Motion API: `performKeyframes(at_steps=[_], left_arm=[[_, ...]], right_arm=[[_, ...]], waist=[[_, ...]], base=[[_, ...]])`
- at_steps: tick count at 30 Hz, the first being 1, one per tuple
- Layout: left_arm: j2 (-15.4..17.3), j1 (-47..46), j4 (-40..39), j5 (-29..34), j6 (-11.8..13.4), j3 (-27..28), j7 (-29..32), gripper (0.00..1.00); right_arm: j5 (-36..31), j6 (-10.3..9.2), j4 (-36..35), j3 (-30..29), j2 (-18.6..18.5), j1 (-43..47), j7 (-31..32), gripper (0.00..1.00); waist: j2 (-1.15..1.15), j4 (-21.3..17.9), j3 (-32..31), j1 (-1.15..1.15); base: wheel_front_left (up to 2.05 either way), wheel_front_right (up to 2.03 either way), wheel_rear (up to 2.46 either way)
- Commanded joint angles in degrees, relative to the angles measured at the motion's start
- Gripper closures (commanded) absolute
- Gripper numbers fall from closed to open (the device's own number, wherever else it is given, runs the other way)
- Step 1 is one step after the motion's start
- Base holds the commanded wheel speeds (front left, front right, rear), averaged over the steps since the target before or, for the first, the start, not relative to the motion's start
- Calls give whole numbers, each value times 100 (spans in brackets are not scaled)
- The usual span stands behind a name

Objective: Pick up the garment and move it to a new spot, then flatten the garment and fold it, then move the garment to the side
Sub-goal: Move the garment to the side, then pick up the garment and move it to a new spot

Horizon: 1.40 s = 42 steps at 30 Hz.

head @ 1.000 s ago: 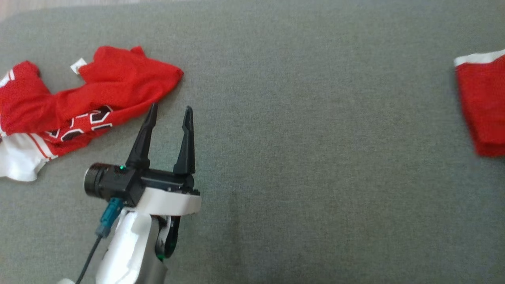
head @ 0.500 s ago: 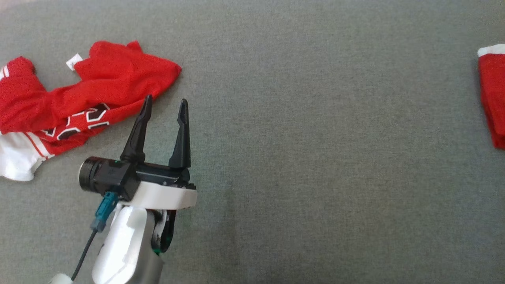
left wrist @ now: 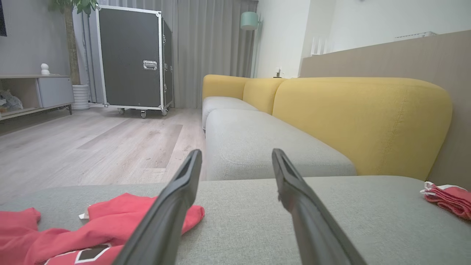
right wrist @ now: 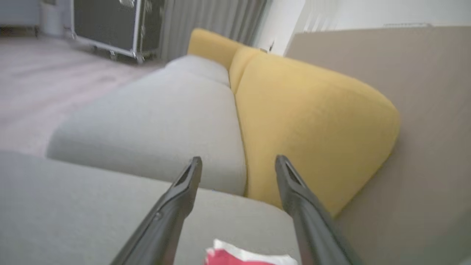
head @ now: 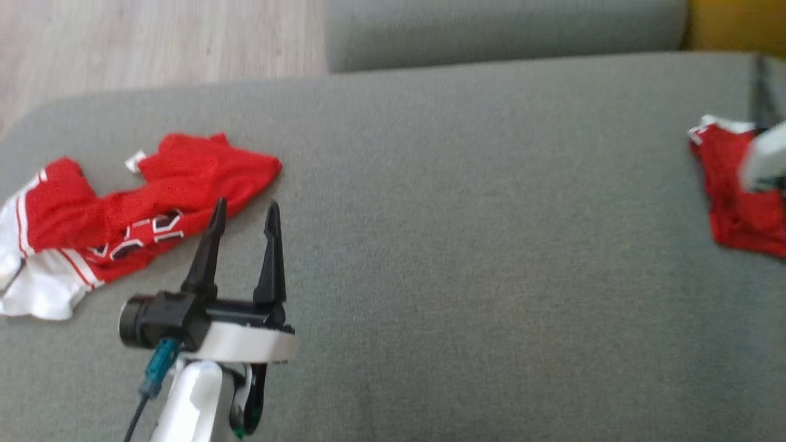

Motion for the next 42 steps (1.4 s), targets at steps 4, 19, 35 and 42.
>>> performKeyframes(at_steps=[4, 19, 35, 42], left_arm=[[40, 121, -224, 16, 61, 314, -29, 0], [40, 542, -198, -28, 31, 311, -29, 0], [40, 777, -156, -263, 159, 207, -29, 0], [40, 770, -174, -241, 161, 227, -29, 0]], right_arm=[[335, 19, -947, -79, 668, 310, -210, 0], [1135, 19, -2948, -43, 1983, 2735, -518, 0], [1367, 19, -3809, 131, 1987, 4109, -534, 0], [1342, 19, -3776, 115, 1988, 4106, -534, 0]], waist=[[0, -165, -589, 1], [0, -147, -844, 1], [0, -104, -848, 1], [0, -91, -854, 1]], base=[[0, 0, 0], [0, 0, 0], [0, 0, 0], [0, 0, 0]])
